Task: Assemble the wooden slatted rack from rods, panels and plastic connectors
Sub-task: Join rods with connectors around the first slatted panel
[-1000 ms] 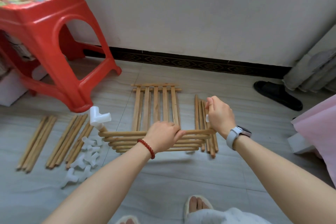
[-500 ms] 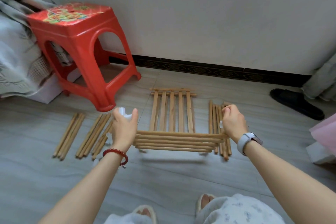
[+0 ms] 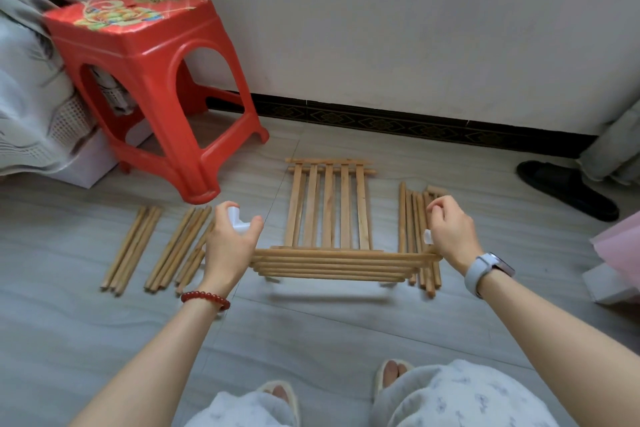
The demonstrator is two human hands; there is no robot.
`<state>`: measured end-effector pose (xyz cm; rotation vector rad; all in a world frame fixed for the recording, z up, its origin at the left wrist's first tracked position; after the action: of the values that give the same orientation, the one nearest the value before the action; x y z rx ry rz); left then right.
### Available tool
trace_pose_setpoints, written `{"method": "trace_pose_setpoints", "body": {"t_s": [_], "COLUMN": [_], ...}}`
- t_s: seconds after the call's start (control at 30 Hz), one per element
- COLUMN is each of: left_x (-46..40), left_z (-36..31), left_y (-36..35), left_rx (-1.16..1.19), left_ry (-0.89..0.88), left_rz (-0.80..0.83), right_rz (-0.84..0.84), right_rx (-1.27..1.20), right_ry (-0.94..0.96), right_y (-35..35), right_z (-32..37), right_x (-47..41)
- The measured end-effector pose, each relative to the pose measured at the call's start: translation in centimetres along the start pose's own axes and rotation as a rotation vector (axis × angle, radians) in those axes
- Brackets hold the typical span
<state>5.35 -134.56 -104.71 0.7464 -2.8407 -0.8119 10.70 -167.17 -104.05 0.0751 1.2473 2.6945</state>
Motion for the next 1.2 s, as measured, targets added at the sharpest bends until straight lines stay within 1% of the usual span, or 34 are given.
{"method": "trace_pose_setpoints", "body": {"t_s": [0.07, 0.13, 0.17, 0.23, 0.27, 0.3, 0.33, 0.4, 0.5, 0.6, 0.63, 0.7, 0.77, 0.83, 0.87, 0.97, 1.1, 1.2], "left_x": [1.1, 1.7, 1.8, 2.1, 2.4, 2.5, 2.5, 2.6, 1.8, 0.4, 0.0, -1.0, -1.4, -1.4, -1.2, -0.8, -0.5, 0.4], "left_z": [0.2, 0.2, 0.1, -0.3, -0.4, -0.4, -0.3, -0.7, -2.5, -4.4, -4.8, -5.1, -4.7, -3.1, -2.0, 2.0, 7.6, 12.2], "left_y": [0.4, 0.9, 1.2, 1.6, 1.9, 2.0, 2.1, 2.6, 4.0, 5.4, 5.7, 6.0, 5.7, 4.9, 4.2, 1.7, -1.9, -3.9], "left_rx": [0.050, 0.092, 0.138, 0.286, 0.317, 0.295, 0.256, 0.210, 0.194, 0.176, 0.194, 0.303, 0.425, 0.420, 0.393, 0.365, 0.331, 0.291], "left_ry": [0.019, 0.105, 0.197, 0.440, 0.525, 0.565, 0.574, 0.567, 0.537, 0.471, 0.431, 0.336, 0.253, 0.198, 0.200, 0.261, 0.290, 0.371], "left_rz": [0.029, 0.075, 0.115, 0.174, 0.174, 0.163, 0.151, 0.141, 0.148, 0.135, 0.129, 0.107, 0.085, 0.092, 0.109, 0.119, 0.122, 0.081], "right_rz": [-0.005, 0.004, 0.031, 0.112, 0.162, 0.212, 0.248, 0.265, 0.225, 0.154, 0.122, 0.043, -0.005, 0.013, 0.049, 0.146, 0.177, 0.187], "right_rx": [0.069, 0.151, 0.186, 0.229, 0.231, 0.224, 0.215, 0.198, 0.223, 0.181, 0.166, 0.119, 0.004, -0.098, -0.119, -0.131, -0.199, -0.232], "right_ry": [-0.036, -0.076, -0.107, -0.198, -0.235, -0.262, -0.272, -0.255, -0.197, -0.143, -0.115, -0.037, 0.020, 0.007, -0.027, -0.099, -0.144, -0.143], "right_y": [0.2, 0.2, 0.3, 0.6, 0.9, 1.2, 1.5, 2.4, 4.1, 5.8, 6.2, 6.3, 5.4, 3.4, 2.0, -2.7, -8.3, -11.1], "right_z": [-0.1, -0.2, 0.0, 0.2, 0.5, 0.6, 0.7, 1.3, 3.0, 5.2, 5.7, 6.2, 6.1, 4.8, 3.8, -0.3, -5.3, -8.3], "right_x": [1.5, 2.7, 3.2, 3.6, 3.7, 3.8, 3.8, 3.7, 2.6, 0.7, 0.2, -1.1, -1.7, -2.0, -1.9, -1.0, 0.3, 1.8]}}
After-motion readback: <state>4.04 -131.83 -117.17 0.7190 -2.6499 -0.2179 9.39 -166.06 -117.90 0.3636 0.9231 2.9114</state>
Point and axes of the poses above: each hand's wrist, its own x-axis away from the middle knuckle, its own y-axis out of the back of the hand, z = x × y, the point moved 1 cm from there along -x, towards the middle knuckle, and after that the axes turned 2 degrees about x, right-handed, at the moved point
